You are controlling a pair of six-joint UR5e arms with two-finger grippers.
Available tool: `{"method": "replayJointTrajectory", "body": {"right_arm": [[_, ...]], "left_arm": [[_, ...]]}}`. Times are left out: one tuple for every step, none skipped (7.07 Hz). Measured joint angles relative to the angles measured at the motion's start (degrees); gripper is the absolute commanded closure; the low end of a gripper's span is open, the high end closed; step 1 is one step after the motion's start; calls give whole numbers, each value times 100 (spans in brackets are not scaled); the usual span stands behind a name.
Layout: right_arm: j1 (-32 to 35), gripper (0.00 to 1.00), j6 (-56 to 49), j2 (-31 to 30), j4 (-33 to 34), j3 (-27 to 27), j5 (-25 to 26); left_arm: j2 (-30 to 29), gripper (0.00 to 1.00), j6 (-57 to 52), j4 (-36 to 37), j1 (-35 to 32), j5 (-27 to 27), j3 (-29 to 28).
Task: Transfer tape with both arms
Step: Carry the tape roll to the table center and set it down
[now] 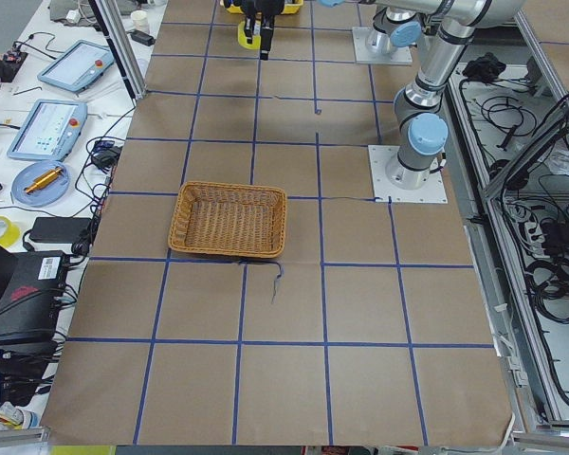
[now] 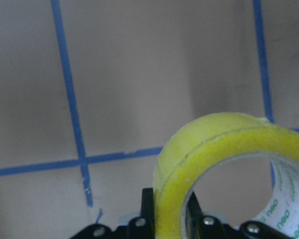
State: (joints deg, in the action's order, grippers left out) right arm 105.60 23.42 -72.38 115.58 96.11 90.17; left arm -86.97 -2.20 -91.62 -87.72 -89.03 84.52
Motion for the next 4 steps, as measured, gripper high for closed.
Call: {"method": "replayJointTrajectory", "body": {"right_arm": [[352, 100, 390, 31, 106, 244, -251], [639, 100, 656, 127, 346, 445, -508], [897, 100, 947, 293, 586, 555, -629], [1105, 100, 1232, 468, 732, 607, -670]], "left_arm": [[0, 0, 0, -1, 0, 0, 1], [-2, 0, 0, 0, 1, 0, 3], [-4, 0, 0, -3, 1, 0, 3], [-4, 0, 0, -4, 1, 0, 3]]}}
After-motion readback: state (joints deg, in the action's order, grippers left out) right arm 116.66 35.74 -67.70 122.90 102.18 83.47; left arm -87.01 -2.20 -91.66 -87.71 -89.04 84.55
